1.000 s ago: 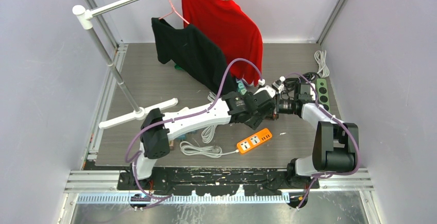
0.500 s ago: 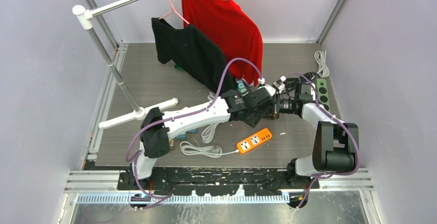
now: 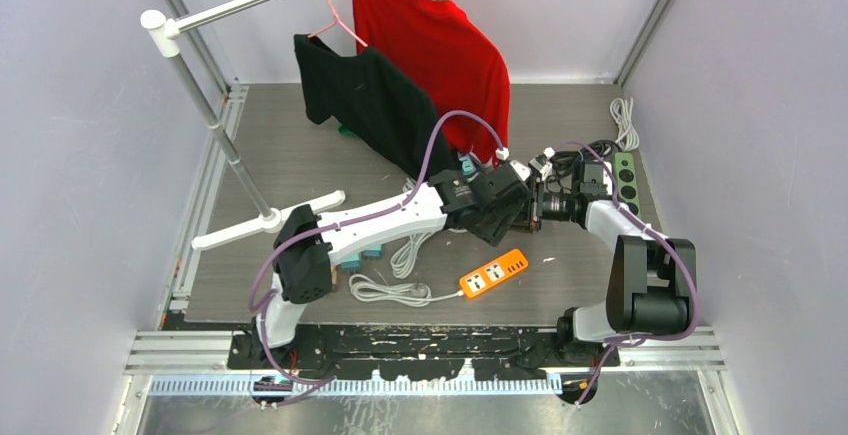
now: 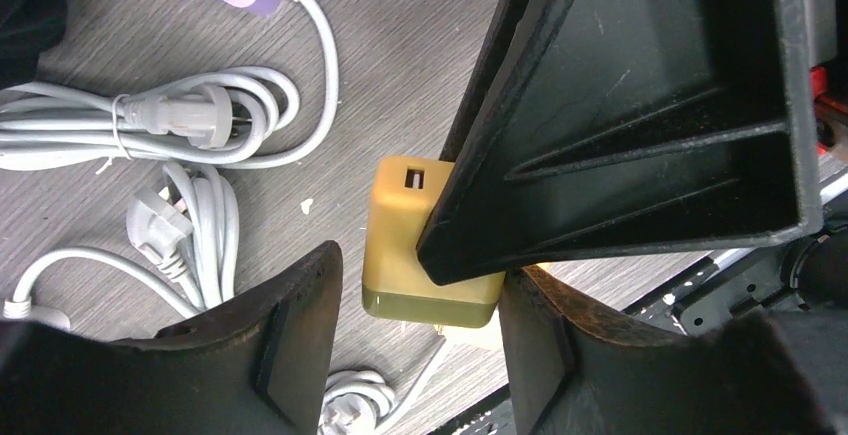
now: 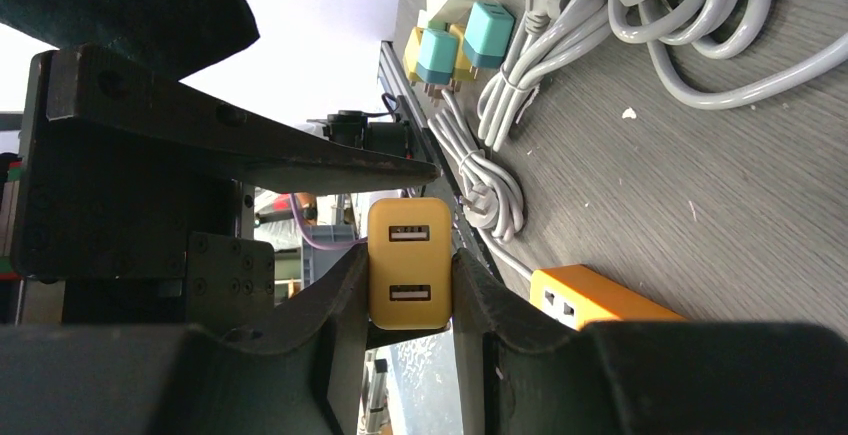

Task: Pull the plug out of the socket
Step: Place the plug at the center of the board, then pick up the socket from the center of the board.

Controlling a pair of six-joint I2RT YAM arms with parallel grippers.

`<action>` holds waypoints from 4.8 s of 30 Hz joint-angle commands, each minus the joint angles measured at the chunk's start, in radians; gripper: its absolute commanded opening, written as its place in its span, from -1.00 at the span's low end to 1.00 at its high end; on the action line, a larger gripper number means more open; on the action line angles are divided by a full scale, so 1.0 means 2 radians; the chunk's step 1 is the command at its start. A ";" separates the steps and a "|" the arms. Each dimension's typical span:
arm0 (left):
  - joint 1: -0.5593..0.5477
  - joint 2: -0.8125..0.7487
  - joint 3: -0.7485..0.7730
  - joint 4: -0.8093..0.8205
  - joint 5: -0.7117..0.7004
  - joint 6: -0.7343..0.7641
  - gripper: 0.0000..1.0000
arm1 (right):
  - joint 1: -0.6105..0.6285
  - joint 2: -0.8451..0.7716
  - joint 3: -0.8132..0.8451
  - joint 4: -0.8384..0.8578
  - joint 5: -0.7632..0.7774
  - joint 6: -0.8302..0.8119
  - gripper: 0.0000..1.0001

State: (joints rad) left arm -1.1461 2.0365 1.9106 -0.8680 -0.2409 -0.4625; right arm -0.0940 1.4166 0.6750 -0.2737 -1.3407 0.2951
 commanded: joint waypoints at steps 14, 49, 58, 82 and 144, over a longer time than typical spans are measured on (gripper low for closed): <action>0.005 -0.010 -0.019 0.019 -0.013 -0.007 -0.92 | -0.001 -0.005 0.010 0.004 -0.037 -0.021 -0.02; 0.023 -0.212 -0.349 -0.127 -0.261 -0.210 -1.00 | -0.035 -0.013 0.018 -0.098 0.017 -0.181 1.00; 0.056 -0.194 -0.351 -0.089 -0.240 -0.169 -0.99 | -0.040 -0.012 0.019 -0.099 0.018 -0.181 1.00; 0.120 -0.173 -0.356 -0.035 -0.179 -0.115 -0.89 | -0.045 -0.011 0.018 -0.099 0.017 -0.181 1.00; 0.121 -0.615 -0.614 0.370 0.079 -0.064 0.81 | 0.270 -0.039 0.184 -0.335 0.424 -0.632 1.00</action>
State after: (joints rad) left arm -0.9085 0.8780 0.7204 -0.2092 -0.0299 -0.5995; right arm 0.3260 1.4097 1.0828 -1.1255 -0.6964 -0.9726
